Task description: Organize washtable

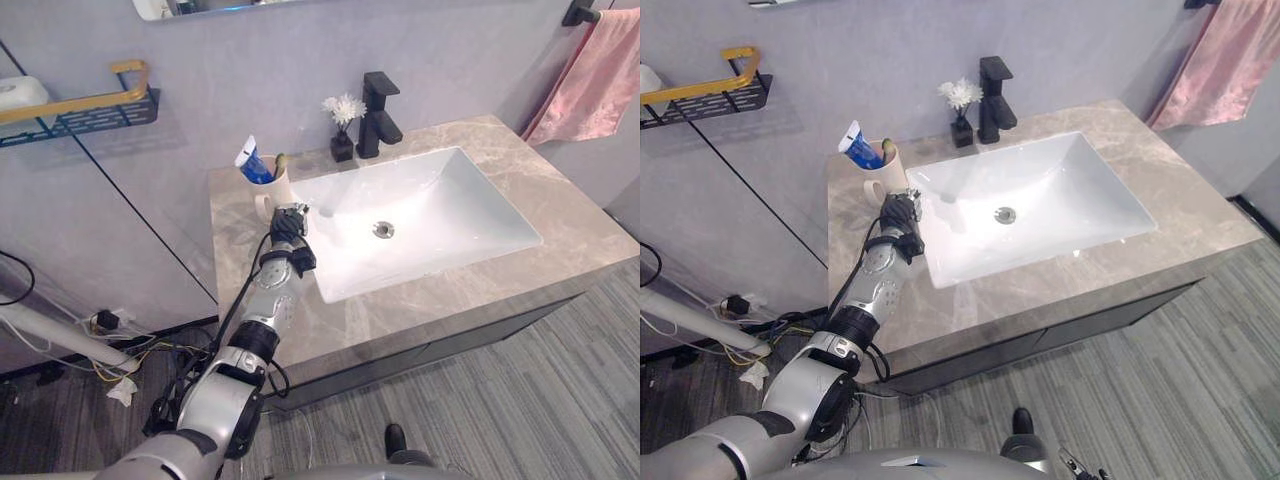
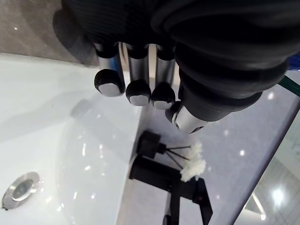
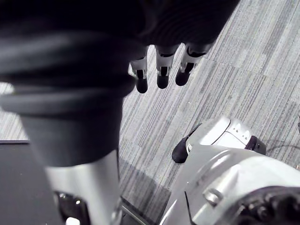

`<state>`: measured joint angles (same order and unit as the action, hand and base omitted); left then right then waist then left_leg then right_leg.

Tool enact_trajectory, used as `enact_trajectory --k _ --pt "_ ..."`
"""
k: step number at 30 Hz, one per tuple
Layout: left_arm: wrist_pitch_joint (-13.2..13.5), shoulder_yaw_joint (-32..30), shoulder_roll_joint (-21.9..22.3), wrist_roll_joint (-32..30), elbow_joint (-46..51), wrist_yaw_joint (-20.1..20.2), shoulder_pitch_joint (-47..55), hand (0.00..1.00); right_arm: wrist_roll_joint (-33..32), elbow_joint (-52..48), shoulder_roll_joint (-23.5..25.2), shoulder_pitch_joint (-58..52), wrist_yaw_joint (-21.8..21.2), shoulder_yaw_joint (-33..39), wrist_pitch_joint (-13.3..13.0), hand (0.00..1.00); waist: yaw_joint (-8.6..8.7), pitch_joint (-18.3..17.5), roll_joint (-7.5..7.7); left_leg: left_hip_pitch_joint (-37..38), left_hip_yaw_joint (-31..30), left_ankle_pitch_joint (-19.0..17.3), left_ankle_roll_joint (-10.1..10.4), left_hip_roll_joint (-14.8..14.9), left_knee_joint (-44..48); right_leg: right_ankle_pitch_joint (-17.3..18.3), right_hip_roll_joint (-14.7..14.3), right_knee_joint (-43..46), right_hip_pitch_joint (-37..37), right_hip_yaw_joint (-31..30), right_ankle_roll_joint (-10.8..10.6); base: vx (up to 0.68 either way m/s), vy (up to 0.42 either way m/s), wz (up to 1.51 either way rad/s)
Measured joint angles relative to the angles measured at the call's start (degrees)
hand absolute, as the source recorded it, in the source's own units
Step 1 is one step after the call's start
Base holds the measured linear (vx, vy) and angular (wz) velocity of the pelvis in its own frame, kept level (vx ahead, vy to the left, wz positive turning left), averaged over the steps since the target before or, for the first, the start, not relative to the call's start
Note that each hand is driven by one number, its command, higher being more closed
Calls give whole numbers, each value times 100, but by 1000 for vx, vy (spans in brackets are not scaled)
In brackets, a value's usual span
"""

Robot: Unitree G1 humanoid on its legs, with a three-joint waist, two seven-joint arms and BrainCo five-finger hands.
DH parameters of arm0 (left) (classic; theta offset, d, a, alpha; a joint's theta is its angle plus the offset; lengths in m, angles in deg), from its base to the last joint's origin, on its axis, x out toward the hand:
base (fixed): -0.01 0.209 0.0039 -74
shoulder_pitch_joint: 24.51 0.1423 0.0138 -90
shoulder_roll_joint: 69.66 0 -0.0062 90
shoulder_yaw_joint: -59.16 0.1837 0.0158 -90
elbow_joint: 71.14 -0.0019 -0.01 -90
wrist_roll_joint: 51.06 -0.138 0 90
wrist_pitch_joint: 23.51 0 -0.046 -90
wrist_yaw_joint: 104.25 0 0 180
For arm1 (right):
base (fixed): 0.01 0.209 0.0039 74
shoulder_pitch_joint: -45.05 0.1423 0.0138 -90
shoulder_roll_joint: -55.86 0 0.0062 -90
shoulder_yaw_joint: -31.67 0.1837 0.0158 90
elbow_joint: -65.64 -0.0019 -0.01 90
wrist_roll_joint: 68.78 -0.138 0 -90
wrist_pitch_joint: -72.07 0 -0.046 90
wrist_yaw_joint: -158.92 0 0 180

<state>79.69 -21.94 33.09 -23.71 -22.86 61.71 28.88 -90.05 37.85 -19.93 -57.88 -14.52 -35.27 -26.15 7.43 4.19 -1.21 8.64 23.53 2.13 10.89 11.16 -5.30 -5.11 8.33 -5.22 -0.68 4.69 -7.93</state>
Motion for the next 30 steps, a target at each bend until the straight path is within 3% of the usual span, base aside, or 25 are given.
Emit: enact_trajectory --k 12,15,30 --pt "40 -266 -88 -177 -798 -5 -504 100 0 -132 8 -68 -12 -21 4 0 69 0 0 70 133 -39 16 0 0 8 -24 -1 -9 -91 46 2 2 -4" --pt "-16 -434 -175 -176 -1007 -8 -674 100 0 -132 9 -73 -31 -21 6 0 157 0 1 83 178 -55 19 1 0 5 -32 -1 -22 -115 51 12 5 -5" --pt "-211 -963 -377 -192 -1451 -52 -1076 100 6 -135 -3 -183 -101 -24 9 0 226 32 -20 169 435 -234 41 17 164 -5 -71 0 -67 -329 71 12 5 -10"
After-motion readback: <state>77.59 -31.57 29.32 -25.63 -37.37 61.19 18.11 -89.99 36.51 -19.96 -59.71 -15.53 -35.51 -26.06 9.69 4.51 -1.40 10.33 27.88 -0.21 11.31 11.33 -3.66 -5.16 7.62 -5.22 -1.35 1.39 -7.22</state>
